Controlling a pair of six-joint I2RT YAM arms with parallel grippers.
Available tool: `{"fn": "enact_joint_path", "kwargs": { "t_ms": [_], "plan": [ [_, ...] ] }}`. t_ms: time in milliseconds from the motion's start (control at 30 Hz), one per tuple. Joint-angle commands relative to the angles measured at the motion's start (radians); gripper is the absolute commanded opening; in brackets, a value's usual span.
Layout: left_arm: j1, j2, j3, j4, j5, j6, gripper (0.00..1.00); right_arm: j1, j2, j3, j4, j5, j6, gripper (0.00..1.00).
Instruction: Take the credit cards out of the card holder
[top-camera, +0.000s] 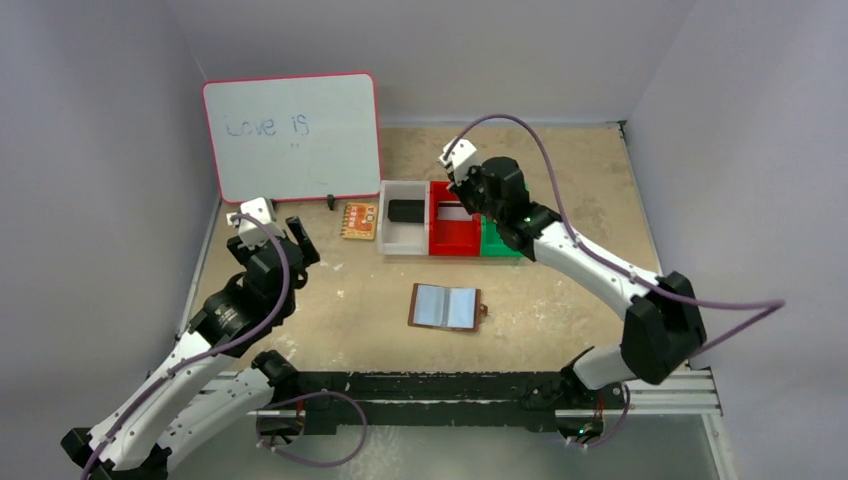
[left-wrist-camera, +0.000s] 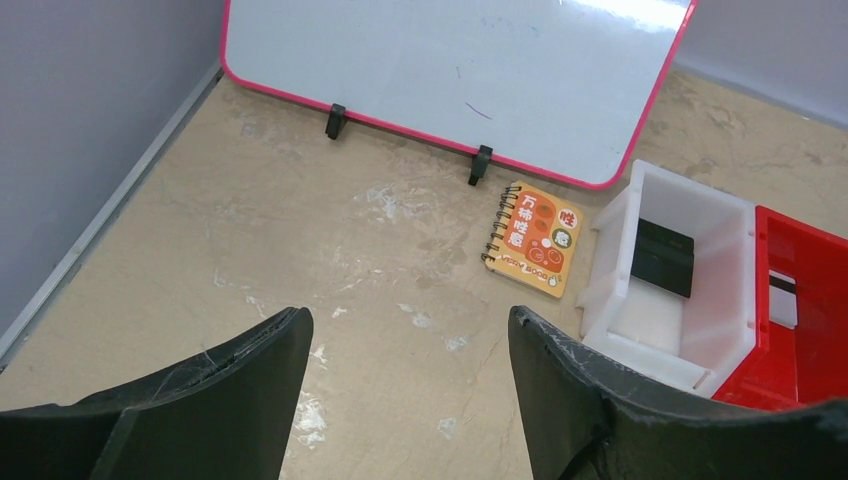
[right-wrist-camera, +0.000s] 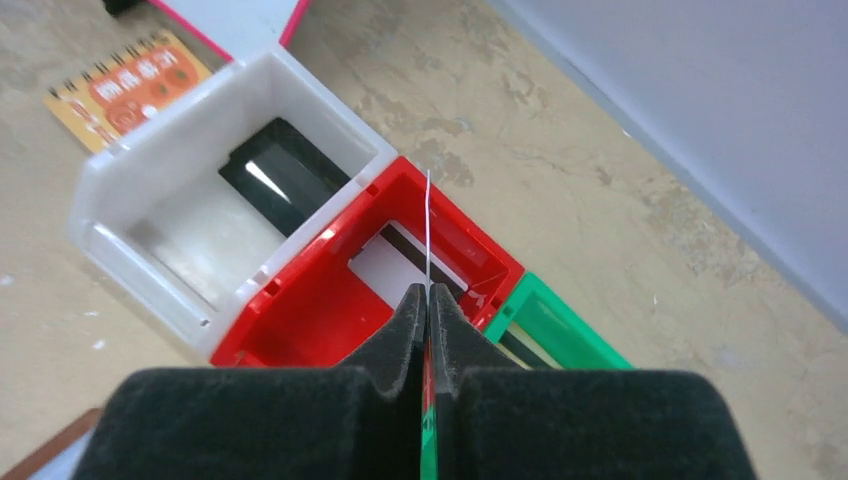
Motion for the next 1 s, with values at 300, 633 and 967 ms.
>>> {"fn": "enact_joint_path", "kwargs": {
  "t_ms": [300,633,967],
  "plan": [
    [0.001,0.016,0.014,0.017,-0.046,-0.008,0.72,0.0,0.286,0.163,-0.143,-0.028,-0.373,0.0],
    [0.002,-0.001,0.022,0.01,-0.044,-0.001,0.72,0.0,0.451,0.199,-0.041,0.088,-0.568,0.0],
    [0.002,-0.041,0.009,0.027,-0.048,0.015,0.72,0.0,0.553,0.217,0.064,0.156,-0.669,0.0]
  ]
}}
